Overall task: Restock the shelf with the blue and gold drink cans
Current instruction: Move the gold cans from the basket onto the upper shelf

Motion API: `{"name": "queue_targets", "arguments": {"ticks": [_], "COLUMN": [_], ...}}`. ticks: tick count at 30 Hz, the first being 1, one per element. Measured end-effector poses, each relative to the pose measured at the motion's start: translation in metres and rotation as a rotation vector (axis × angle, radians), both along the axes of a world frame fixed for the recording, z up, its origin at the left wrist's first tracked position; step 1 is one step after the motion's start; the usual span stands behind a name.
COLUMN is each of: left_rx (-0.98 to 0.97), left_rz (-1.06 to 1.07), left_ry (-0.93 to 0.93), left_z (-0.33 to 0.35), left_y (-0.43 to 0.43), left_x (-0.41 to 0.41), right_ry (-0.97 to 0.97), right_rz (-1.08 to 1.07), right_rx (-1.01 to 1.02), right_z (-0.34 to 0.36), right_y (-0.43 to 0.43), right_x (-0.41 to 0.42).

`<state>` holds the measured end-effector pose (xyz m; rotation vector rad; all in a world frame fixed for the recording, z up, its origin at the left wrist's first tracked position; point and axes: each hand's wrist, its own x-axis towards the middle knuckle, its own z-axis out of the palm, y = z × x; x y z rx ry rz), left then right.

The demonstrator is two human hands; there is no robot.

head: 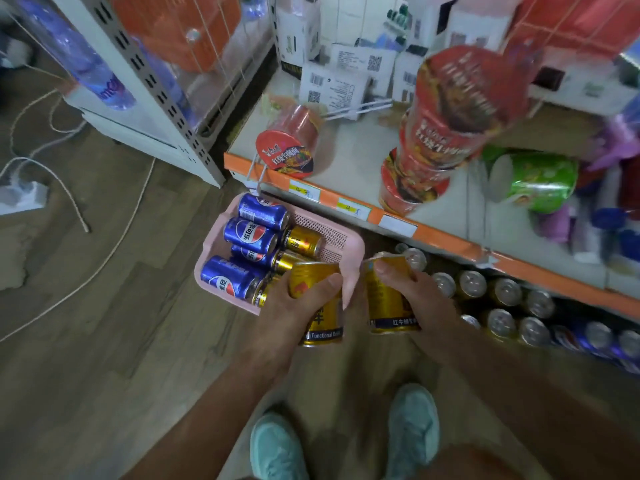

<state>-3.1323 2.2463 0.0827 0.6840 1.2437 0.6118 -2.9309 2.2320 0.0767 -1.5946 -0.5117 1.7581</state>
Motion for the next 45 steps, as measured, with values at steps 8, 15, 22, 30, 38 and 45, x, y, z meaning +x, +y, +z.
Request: {"name": "queue_targets", "arguments": {"ticks": [8, 15, 22, 30, 38, 45], "left_rx": [0.024, 0.127, 0.094, 0.212, 0.376, 0.437], "left_rz": [-0.102, -0.144, -0.164, -0.195, -0.270, -0.229], "left_ry": [0.028, 0.017, 0.034, 0.008, 0.028, -0.005], "left_z": [0.266, 0.442, 0.535, 0.603, 0.645, 0.660], "left_y": [-0.022, -0.039, -0.056, -0.064, -0.038, 0.004], "left_x": [0.046, 0.087, 0.138, 0.203, 0.239, 0.252], "right_ry": [-0.092, -0.110, -0.092, -0.169, -0.218, -0.331], "right_rz": [-0.094, -0.217, -0.319, -0.238, -0.303, -0.293], "right_rx": [-0.039, -0.029, -0.003, 0.189, 0.350, 0.404], "right_z": [0.261, 0.439, 0.529, 0.596, 0.639, 0.664], "right_y": [-0.047, -0.081, -0.118, -0.119, -0.090, -0.058], "right_x": [0.022, 0.060, 0.122, 0.183, 0.214, 0.230]}}
